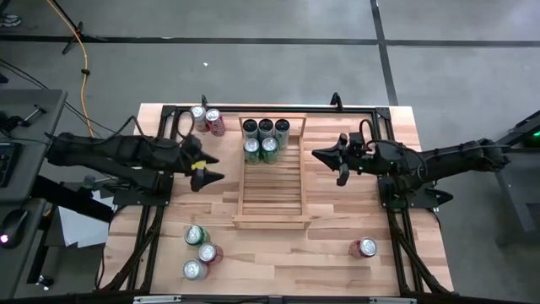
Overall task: Place canned beverage on shelf
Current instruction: Put the green can on the shelf aligned with the other green cans
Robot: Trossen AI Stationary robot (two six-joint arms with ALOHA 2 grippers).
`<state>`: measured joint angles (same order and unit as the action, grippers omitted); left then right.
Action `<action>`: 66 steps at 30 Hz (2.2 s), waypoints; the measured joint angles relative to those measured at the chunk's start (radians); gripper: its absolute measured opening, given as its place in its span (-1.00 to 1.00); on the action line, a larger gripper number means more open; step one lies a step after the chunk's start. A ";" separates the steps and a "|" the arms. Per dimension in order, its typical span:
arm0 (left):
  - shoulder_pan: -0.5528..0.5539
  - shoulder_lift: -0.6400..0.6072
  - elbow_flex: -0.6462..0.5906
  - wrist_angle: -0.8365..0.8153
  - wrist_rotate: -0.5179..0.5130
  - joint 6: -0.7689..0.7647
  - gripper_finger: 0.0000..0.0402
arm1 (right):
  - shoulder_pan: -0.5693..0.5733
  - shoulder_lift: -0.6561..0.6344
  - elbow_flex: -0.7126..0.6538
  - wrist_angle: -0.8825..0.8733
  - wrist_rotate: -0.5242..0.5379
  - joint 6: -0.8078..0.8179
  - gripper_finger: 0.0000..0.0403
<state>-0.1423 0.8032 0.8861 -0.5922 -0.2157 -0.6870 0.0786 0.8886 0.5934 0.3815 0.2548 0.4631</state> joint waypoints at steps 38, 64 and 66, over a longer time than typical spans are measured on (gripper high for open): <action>-0.720 0.555 0.318 -0.741 0.030 -1.511 0.84 | 0.000 0.000 0.000 -0.105 0.092 0.035 -1.00; -0.681 0.690 0.318 -0.658 0.110 -1.528 0.84 | 0.000 0.001 0.000 -0.176 0.136 0.034 -1.00; -0.681 0.699 0.318 -0.652 0.110 -1.528 0.84 | 0.000 0.001 0.000 -0.177 0.136 0.034 -1.00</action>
<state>-0.8238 1.5027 1.2041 -1.2440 -0.1060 -2.2147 0.0784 0.8894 0.5938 0.2047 0.3908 0.4973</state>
